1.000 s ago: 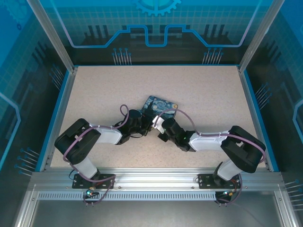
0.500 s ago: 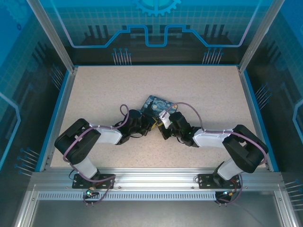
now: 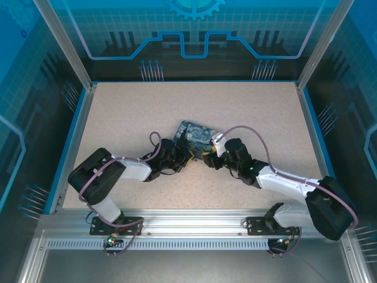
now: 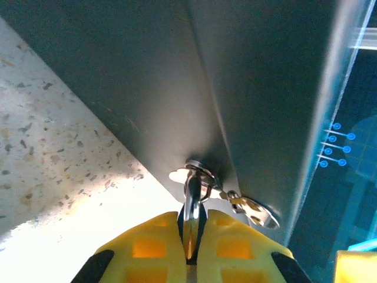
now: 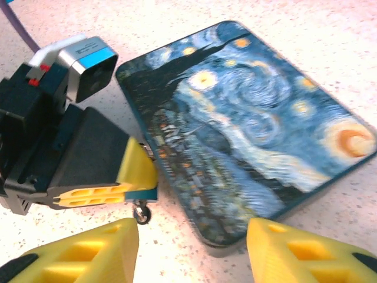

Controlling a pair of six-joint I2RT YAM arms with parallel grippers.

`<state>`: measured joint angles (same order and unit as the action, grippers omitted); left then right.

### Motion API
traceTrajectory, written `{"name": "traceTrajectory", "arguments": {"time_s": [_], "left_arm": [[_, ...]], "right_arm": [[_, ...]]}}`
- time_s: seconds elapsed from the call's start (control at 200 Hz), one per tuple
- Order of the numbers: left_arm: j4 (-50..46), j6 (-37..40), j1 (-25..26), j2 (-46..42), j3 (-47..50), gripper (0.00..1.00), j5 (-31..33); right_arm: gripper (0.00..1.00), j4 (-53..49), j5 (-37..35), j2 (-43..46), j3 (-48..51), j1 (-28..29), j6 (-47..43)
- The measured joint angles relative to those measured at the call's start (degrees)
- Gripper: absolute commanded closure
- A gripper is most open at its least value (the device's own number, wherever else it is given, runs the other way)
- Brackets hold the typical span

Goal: Unlock the padlock with the key

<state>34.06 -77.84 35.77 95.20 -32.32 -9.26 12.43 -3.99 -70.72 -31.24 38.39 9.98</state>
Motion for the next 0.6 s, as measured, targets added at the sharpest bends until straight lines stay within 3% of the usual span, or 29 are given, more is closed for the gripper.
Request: {"name": "traceTrajectory", "arguments": {"time_s": [0.09,0.395,0.6], "left_arm": [[-0.5,1.8,0.0,0.0,0.0,1.0,0.2],[-5.2,7.1,0.0,-0.1,-1.1,0.76,1.9],[-8.6,9.3,0.2,-0.1,-1.5,0.71,3.5]], "right_arm": [[0.47,-4.9,-0.4,-0.3,-3.1,-1.4,2.1],[0.48,-14.9,-6.1,-7.3,-14.5,-1.6,5.7],[0.49,-16.5,-6.9,-11.1,-15.4,-1.7,6.3]]}}
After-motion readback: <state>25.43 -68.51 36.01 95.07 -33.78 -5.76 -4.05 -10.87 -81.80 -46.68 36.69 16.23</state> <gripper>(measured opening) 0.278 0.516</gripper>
